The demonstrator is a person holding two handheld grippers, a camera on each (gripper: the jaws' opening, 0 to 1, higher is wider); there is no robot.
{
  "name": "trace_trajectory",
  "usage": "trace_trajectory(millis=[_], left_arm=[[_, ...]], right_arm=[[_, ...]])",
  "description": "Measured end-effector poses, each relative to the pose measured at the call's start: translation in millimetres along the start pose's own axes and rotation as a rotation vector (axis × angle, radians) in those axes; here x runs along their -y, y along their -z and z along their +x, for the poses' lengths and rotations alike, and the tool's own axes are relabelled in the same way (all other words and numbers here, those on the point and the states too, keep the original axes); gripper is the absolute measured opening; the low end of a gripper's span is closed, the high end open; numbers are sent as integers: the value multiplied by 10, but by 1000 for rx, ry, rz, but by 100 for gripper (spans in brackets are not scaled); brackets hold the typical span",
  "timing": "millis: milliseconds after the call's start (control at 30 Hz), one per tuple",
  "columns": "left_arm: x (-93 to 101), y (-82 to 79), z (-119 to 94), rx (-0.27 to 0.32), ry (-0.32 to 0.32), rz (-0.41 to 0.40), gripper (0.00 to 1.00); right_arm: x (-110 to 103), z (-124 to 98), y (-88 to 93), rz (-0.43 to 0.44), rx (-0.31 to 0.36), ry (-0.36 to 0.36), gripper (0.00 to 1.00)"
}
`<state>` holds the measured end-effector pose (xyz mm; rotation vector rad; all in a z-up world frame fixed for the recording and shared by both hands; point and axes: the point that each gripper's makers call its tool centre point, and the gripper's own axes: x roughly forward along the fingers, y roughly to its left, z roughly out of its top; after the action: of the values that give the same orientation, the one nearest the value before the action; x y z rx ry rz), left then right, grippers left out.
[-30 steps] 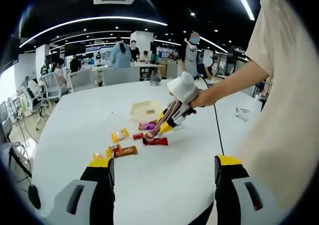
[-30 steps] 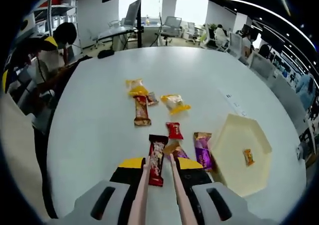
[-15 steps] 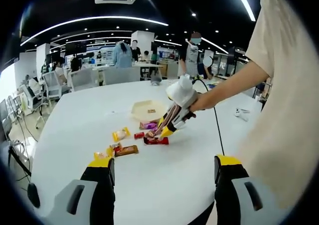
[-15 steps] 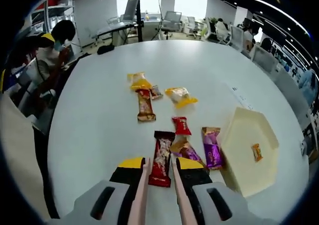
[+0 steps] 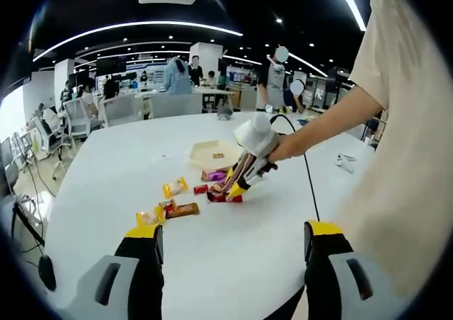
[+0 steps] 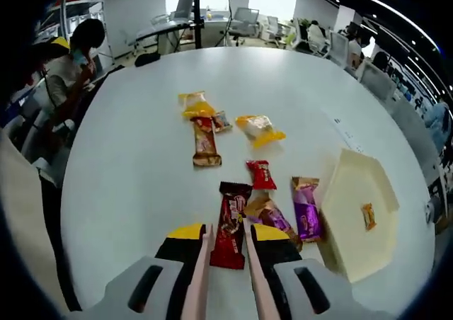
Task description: Place the target food into the container with the food tongs after gripping and lifting it, then release it inside without dropping or visibly crushing the food.
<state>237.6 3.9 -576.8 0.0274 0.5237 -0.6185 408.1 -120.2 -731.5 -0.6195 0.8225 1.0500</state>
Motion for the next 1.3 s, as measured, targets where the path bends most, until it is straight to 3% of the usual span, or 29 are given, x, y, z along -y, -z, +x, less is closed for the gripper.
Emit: trace_trajectory(millis=[867,1300], left_arm=[[-43,23,-12,1,-14,-15,81],[15,19,15,-5,-2,-12,82]], right_arm=[[18,109,28,25,-17,21,25],[21,80,115,123,0,10,24]])
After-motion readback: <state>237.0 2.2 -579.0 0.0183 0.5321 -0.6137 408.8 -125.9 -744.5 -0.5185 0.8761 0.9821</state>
